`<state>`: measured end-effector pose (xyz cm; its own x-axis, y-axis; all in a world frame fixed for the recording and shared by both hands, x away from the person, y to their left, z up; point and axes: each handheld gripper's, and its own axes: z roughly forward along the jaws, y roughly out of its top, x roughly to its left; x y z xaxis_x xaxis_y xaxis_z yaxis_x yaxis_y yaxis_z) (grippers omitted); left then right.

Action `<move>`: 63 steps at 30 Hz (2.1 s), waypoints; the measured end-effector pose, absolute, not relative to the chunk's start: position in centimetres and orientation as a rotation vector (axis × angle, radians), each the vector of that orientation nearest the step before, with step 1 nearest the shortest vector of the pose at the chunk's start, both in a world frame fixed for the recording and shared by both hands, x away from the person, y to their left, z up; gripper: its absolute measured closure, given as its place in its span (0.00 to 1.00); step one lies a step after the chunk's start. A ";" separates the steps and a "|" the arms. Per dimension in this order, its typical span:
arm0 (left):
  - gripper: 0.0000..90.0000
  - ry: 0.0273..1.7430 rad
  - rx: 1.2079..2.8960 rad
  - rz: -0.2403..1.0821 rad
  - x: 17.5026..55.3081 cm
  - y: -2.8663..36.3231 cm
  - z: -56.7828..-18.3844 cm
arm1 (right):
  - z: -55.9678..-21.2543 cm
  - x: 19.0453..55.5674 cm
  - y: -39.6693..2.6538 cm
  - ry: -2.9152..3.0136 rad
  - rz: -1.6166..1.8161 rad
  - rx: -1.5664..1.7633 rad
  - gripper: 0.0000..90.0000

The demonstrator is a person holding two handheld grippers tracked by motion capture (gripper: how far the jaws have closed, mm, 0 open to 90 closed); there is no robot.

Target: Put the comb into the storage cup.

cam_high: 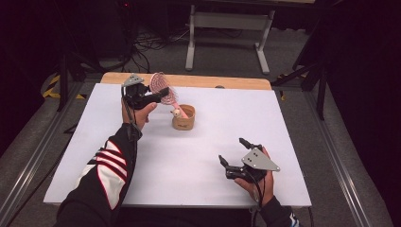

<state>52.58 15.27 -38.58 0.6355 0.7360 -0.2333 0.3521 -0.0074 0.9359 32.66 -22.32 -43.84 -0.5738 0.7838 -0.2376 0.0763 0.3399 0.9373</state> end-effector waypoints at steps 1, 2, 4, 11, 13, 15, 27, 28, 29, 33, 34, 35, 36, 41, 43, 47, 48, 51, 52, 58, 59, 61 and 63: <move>0.40 0.913 1.615 0.379 52.6 15.3 -38.6 | -43.8 32.7 -22.3 1.900 1.276 0.752 0.12; 0.34 0.922 1.625 0.384 52.6 15.3 -38.5 | -43.8 32.7 -22.3 1.901 1.277 0.752 0.12; 0.30 0.912 1.632 0.386 52.7 15.4 -38.6 | -43.8 32.7 -22.3 1.900 1.278 0.754 0.12; 0.21 0.935 1.634 0.403 52.7 15.4 -38.5 | -43.8 32.6 -22.3 1.899 1.277 0.750 0.12; 0.20 0.940 1.633 0.411 52.8 15.5 -38.6 | -43.8 32.6 -22.4 1.900 1.277 0.751 0.12; 0.18 0.950 1.636 0.421 52.8 15.5 -38.6 | -43.8 32.7 -22.4 1.900 1.277 0.753 0.12; 0.13 0.931 1.660 0.482 52.6 15.8 -38.2 | -43.8 32.7 -22.4 1.897 1.280 0.755 0.12; 0.13 0.928 1.665 0.489 52.6 15.9 -38.2 | -43.8 32.7 -22.4 1.897 1.278 0.754 0.12; 0.13 0.923 1.667 0.482 52.5 15.9 -38.1 | -43.8 32.7 -22.4 1.897 1.278 0.754 0.12; 0.13 0.913 1.683 0.483 52.4 16.1 -38.2 | -43.8 32.7 -22.4 1.897 1.278 0.754 0.12; 0.13 0.913 1.687 0.486 52.4 16.2 -38.1 | -43.8 32.7 -22.4 1.896 1.277 0.755 0.12; 0.13 0.907 1.692 0.486 52.3 16.2 -38.1 | -43.8 32.7 -22.4 1.896 1.277 0.754 0.12; 0.13 0.898 1.693 0.489 52.2 16.3 -38.1 | -43.8 32.6 -22.4 1.895 1.277 0.753 0.12; 0.12 0.875 1.718 0.521 51.7 16.6 -37.9 | -43.8 32.7 -22.3 1.894 1.275 0.754 0.12; 0.11 0.865 1.734 0.545 51.3 16.8 -38.0 | -43.8 32.7 -22.3 1.894 1.271 0.752 0.12; 0.11 0.848 1.769 0.580 50.7 17.1 -38.5 | -43.9 32.7 -22.3 1.893 1.267 0.752 0.12; 0.11 0.846 1.771 0.582 50.6 17.2 -38.6 | -43.9 32.7 -22.3 1.893 1.267 0.753 0.12; 0.11 0.834 1.770 0.586 50.3 17.4 -39.0 | -43.9 32.7 -22.2 1.896 1.264 0.752 0.12; 0.11 0.833 1.772 0.586 50.1 17.5 -39.1 | -43.9 32.7 -22.2 1.898 1.261 0.751 0.12; 0.11 0.807 1.776 0.609 49.4 17.7 -39.7 | -44.0 32.7 -22.1 1.895 1.256 0.757 0.12; 0.12 0.803 1.774 0.612 49.3 17.7 -39.8 | -44.0 32.7 -22.1 1.894 1.255 0.759 0.12; 0.12 0.795 1.769 0.620 49.0 17.7 -40.0 | -44.0 32.7 -22.1 1.892 1.256 0.760 0.12; 0.12 0.788 1.776 0.633 48.8 17.6 -40.3 | -44.0 32.7 -22.1 1.890 1.253 0.760 0.12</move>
